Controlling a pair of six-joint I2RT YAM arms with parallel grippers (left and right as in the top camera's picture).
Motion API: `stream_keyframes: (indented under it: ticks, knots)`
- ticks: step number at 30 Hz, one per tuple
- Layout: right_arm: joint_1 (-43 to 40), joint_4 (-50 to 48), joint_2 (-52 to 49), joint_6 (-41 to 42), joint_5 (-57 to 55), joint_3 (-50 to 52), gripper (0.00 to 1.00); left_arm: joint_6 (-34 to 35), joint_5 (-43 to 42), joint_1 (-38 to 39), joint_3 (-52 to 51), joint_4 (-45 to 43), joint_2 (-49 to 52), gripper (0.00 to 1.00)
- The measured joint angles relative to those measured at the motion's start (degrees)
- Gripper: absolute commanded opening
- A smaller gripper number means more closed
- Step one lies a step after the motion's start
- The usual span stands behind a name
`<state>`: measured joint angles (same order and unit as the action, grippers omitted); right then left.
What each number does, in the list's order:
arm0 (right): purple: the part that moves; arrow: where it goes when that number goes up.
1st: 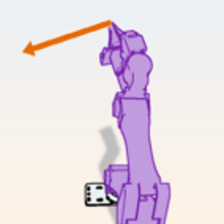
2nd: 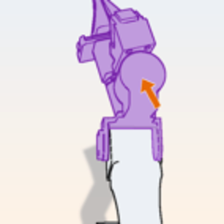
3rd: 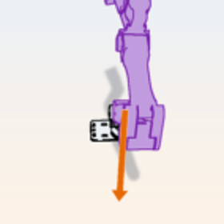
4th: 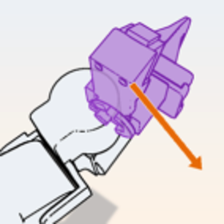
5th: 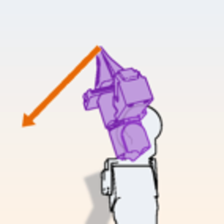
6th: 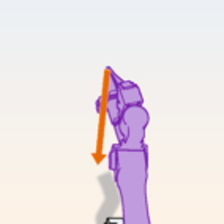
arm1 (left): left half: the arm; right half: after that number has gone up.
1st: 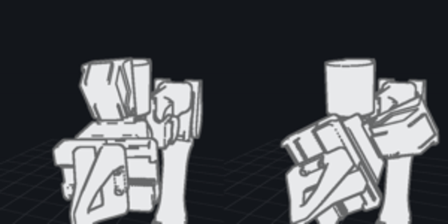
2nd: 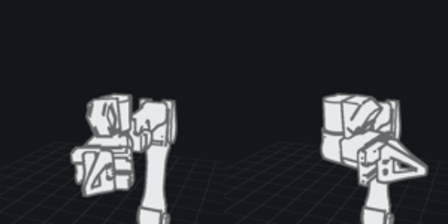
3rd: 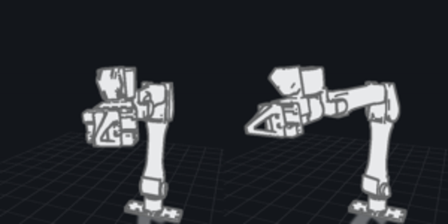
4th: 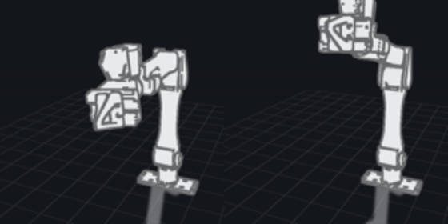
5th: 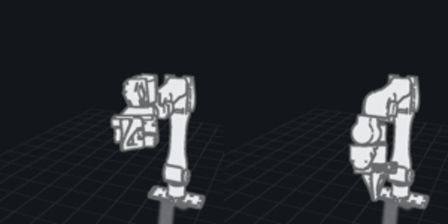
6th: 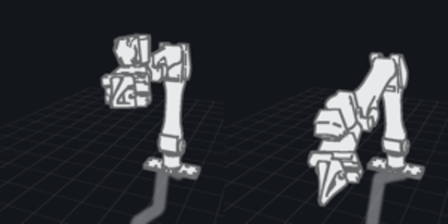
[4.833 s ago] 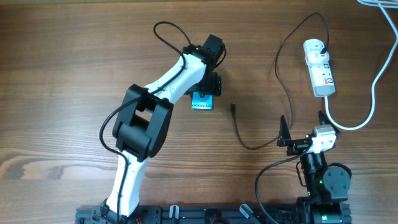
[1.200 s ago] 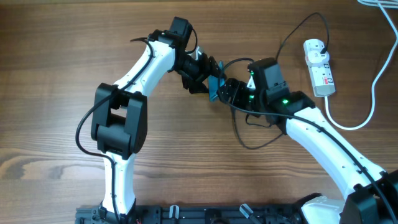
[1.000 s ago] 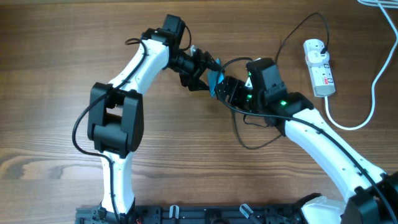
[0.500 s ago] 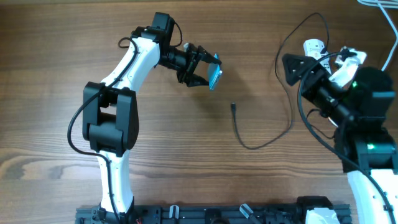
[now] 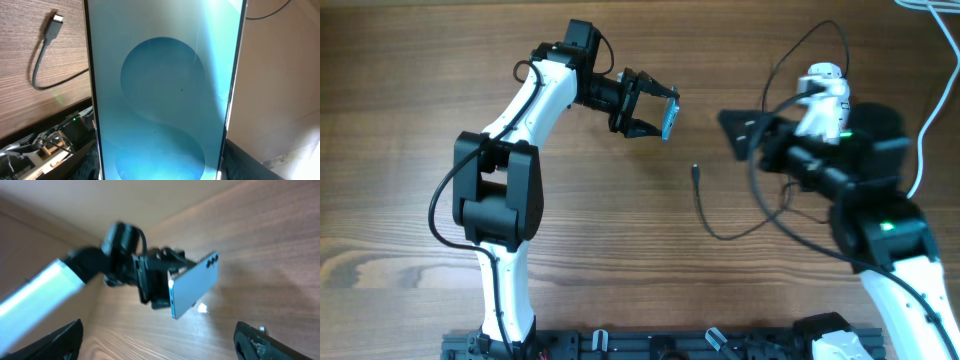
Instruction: Plug charger to phone and switch on socket
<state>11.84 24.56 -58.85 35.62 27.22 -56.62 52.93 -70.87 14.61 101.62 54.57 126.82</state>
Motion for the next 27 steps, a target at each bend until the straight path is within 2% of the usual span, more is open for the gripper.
stream_keyframes:
  ticks: [2,5,6,8,10,14,19,25,27]
  knots:
    - [7.6,6.9,-3.6,-1.2,-8.3,-3.4,0.96,0.2,0.0,0.0,0.0,-0.1,0.0,0.62]
    - [16.6,20.0,-14.1,-2.9,-20.6,-16.1,0.96,0.2,0.0,0.0,0.0,-0.1,0.0,0.61]
    - [19.4,25.3,-19.2,-3.0,-25.5,-23.1,0.95,0.2,0.0,0.0,0.0,-0.1,0.0,0.61]
    - [22.9,30.4,-26.1,-3.4,-31.7,-32.1,0.88,0.2,0.2,0.1,0.0,-0.2,0.0,0.61]
    - [26.1,32.8,-31.8,-2.2,-37.7,-38.2,0.87,0.2,0.3,0.1,0.0,-0.2,0.0,0.61]
    - [28.5,33.8,-39.4,2.1,-45.4,-39.5,0.75,0.2,0.3,0.1,0.0,-0.2,0.0,0.61]
    - [28.5,34.4,-43.8,5.2,-47.2,-39.5,0.68,0.2,0.3,0.1,0.0,-0.2,0.0,0.61]
    - [27.7,34.2,-46.3,8.5,-48.1,-39.5,0.38,0.2,0.0,0.1,0.0,-0.2,0.0,0.61]
    - [27.3,33.4,-46.3,8.8,-48.2,-39.5,0.38,0.2,-0.2,0.1,0.0,-0.2,0.0,0.61]
